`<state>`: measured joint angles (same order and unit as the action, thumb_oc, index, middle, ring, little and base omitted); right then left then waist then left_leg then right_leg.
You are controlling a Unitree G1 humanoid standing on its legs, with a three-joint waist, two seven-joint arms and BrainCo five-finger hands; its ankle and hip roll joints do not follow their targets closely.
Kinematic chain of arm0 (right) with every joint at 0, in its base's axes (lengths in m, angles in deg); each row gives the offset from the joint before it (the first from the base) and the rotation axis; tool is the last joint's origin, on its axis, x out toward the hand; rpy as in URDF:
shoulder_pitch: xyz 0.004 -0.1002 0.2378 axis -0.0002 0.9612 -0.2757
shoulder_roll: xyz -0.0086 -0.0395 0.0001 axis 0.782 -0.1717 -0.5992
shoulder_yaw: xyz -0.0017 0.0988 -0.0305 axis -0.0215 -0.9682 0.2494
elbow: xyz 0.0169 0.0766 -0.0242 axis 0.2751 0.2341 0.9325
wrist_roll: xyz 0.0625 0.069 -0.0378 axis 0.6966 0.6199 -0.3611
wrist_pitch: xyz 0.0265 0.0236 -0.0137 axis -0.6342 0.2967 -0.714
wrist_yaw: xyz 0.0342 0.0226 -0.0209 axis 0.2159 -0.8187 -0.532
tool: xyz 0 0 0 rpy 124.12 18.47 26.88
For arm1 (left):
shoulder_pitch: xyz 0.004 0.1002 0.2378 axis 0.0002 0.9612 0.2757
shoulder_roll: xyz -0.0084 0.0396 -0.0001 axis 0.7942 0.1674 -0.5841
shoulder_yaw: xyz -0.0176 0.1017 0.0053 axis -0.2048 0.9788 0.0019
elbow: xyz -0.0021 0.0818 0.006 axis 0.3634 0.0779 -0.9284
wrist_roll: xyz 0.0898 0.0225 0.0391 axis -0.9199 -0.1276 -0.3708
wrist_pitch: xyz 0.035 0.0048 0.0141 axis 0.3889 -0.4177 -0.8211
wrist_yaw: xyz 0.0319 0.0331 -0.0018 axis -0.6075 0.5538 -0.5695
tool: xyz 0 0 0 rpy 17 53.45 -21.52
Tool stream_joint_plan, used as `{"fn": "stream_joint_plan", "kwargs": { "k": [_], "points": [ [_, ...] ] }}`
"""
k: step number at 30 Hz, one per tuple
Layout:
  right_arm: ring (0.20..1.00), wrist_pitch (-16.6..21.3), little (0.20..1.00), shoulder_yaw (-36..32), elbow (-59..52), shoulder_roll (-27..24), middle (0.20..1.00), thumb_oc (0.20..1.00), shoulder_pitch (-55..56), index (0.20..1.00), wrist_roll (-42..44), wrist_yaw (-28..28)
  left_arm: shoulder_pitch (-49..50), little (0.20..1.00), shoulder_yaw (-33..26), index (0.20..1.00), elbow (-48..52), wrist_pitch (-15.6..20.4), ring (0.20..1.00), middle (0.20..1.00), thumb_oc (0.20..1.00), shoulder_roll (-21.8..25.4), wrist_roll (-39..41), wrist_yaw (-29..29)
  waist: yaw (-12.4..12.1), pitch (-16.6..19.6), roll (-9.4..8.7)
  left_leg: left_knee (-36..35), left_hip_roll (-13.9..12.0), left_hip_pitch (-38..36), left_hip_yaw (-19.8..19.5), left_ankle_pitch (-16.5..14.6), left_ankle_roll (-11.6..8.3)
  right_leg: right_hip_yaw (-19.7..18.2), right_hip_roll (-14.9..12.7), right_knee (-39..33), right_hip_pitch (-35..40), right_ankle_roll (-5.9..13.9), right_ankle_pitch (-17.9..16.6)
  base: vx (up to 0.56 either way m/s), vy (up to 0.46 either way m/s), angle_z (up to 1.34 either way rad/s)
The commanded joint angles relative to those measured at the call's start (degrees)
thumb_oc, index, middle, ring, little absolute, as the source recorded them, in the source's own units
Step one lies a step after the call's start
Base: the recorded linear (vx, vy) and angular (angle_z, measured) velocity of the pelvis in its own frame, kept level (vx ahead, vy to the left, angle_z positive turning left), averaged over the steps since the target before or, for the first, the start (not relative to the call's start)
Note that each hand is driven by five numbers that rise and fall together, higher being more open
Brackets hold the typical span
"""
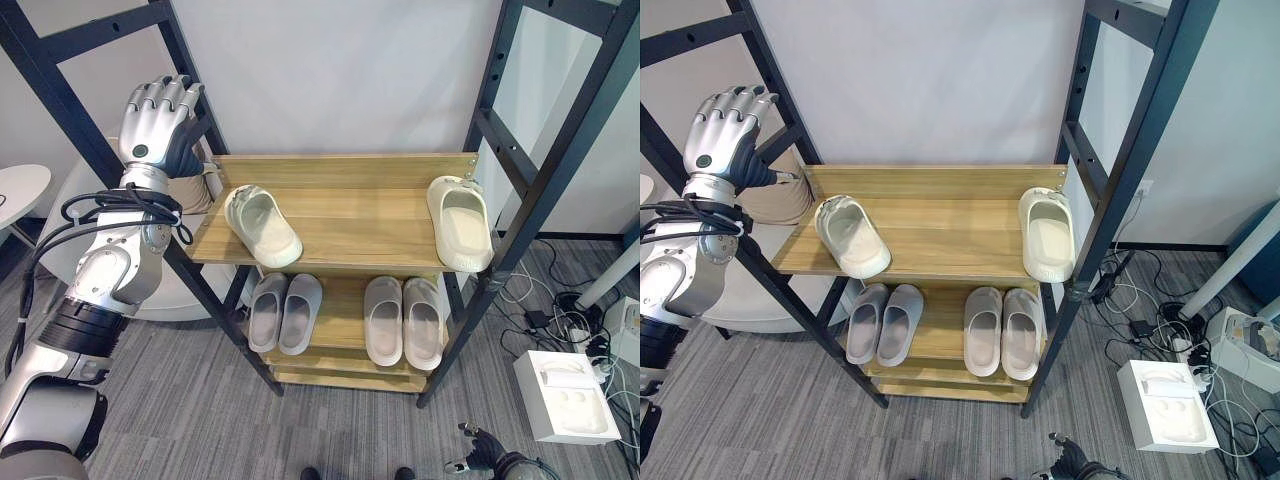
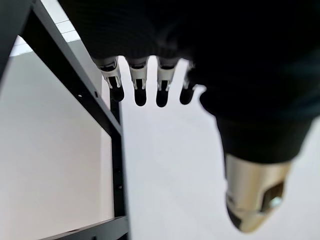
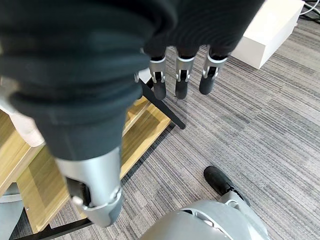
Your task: Arrange the slippers neatly on the shoe rack.
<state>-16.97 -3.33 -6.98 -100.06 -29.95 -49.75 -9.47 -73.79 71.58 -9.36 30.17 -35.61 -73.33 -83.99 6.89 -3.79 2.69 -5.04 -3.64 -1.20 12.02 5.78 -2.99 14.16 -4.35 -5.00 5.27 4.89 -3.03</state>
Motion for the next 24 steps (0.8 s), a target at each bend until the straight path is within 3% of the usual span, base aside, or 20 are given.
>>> {"fn": "stream_joint_plan", "kwargs": {
  "k": [1,5,13,24],
  "points": [
    [1.0,-0.13,1.0,0.36,-0.8,0.63,1.0,1.0,-1.66,1.0,-1.08,0.52,-5.46,1.0,-0.21,1.0,-4.25,-1.22,1.0,1.0,1.0,1.03,-2.03,0.08,-0.23,0.59,-1.47,0.04,2.17,-3.07,0.77,-4.35,-1.27,1.33,0.18,1.68,1.47,3.43,4.5,-0.01,-0.021,0.05],
    [1.0,-0.17,1.0,1.06,-1.64,0.18,1.0,1.0,-1.62,1.0,-1.23,0.88,-8.25,1.0,3.66,1.0,-9.81,-0.97,1.0,1.0,1.0,-4.06,1.08,-0.05,0.39,0.37,-1.55,0.04,2.09,-2.98,0.73,-4.14,-1.27,1.2,0.3,1.71,1.34,3.32,4.55,-0.01,-0.01,0.02],
    [1.0,-0.61,1.0,0.85,-1.7,0.23,1.0,1.0,-0.83,1.0,-1.77,0.87,-9.4,1.0,6.11,1.0,-18.87,-2.08,1.0,1.0,1.0,-10.25,6.99,0.0,1.37,-0.12,-1.31,0.04,1.9,-2.77,0.93,-3.99,-1.16,0.73,0.35,1.98,0.72,3.21,4.58,-0.01,-0.006,-0.02],
    [1.0,0.27,1.0,2.63,-1.56,0.08,1.0,1.0,-1.18,1.0,-1.21,0.9,-15.22,1.0,12.98,1.0,-34.72,-3.7,1.0,1.0,1.0,-12.97,5.1,0.47,2.35,-0.27,-0.95,0.04,1.91,-3.03,1.31,-4.02,-1.17,0.55,0.5,1.6,0.9,3.24,4.49,0.0,-0.004,-0.02]
  ]
}}
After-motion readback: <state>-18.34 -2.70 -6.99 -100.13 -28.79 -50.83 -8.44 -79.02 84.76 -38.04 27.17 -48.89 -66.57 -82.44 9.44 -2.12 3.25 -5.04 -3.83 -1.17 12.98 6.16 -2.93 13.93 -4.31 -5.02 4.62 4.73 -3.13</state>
